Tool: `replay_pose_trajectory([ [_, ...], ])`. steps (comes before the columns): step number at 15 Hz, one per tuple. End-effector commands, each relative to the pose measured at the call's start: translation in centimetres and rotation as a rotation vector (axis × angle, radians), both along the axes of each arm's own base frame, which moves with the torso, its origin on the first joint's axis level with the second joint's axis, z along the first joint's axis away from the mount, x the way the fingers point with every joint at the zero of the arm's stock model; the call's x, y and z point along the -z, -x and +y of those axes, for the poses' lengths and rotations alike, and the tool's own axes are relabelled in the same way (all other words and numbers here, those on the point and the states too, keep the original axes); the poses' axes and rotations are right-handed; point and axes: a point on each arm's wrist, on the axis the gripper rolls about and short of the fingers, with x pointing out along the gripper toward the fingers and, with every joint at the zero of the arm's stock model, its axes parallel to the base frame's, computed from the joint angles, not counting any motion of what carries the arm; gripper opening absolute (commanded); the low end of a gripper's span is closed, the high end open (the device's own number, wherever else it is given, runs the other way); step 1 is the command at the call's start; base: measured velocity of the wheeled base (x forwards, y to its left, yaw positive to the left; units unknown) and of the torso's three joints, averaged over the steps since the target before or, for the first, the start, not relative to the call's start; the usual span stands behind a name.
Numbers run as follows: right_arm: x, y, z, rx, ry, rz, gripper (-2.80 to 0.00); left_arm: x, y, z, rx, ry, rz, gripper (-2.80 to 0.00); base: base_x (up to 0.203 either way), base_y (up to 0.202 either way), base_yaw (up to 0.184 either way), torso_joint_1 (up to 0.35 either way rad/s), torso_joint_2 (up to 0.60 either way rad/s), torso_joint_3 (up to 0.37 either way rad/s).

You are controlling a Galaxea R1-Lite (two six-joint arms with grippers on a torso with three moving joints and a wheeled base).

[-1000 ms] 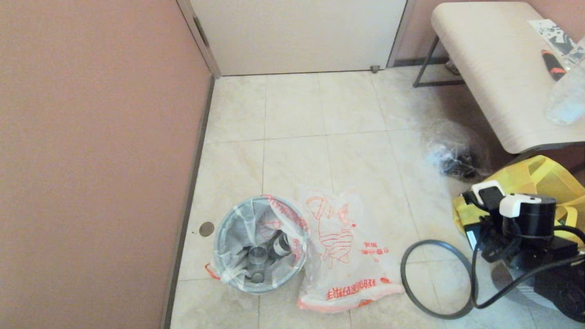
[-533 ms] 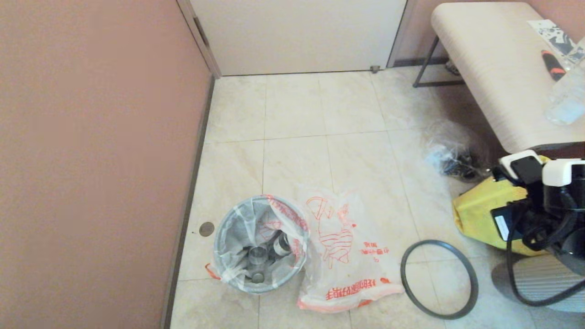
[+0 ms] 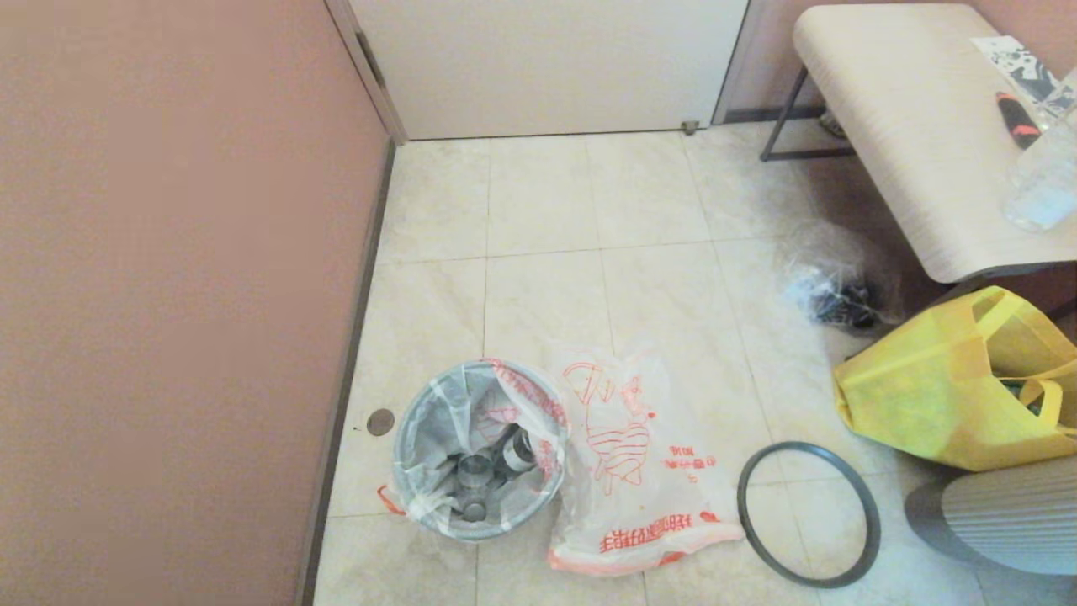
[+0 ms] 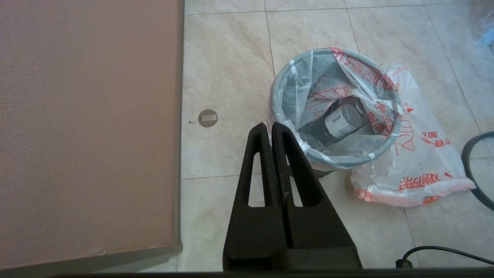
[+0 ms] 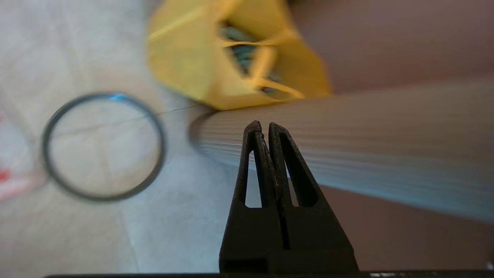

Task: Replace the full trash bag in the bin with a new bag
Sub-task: Place the trash bag on the floor

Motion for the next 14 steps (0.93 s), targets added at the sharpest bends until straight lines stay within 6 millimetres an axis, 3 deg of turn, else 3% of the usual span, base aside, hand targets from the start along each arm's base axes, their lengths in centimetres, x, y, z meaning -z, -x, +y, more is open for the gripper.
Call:
replay_pose_trajectory([
  [1, -1.3, 4.0, -1.0, 0.062, -0.010, -0.138, -2.80, 0.3, -0.1, 0.0, -0.001, 0.000, 0.012, -2.80, 0.000, 0.000, 0.000, 0.000, 0.00, 0.000],
  [5, -1.0, 10.4, -1.4, 0.081, -0.020, -0.251, -2.80, 0.3, -0.1, 0.0, -0.001, 0.000, 0.012, -2.80, 0.000, 0.000, 0.000, 0.000, 0.00, 0.000],
  [7, 0.7, 12.8, -1.3, 0.012, -0.035, -0.283, -2.80, 0.3, -0.1, 0.0, -0.001, 0.000, 0.012, -2.80, 0.000, 0.000, 0.000, 0.000, 0.00, 0.000],
  [10, 4.4, 14.4, -1.0, -0.103, -0.067, -0.258, -2.80, 0.3, -0.1, 0.0, -0.001, 0.000, 0.012, -2.80, 0.000, 0.000, 0.000, 0.000, 0.00, 0.000],
  [14, 7.8, 15.4, -0.6, -0.303, -0.282, -0.338, -2.80, 0.3, -0.1, 0.0, -0.001, 0.000, 0.012, -2.80, 0.000, 0.000, 0.000, 0.000, 0.00, 0.000],
])
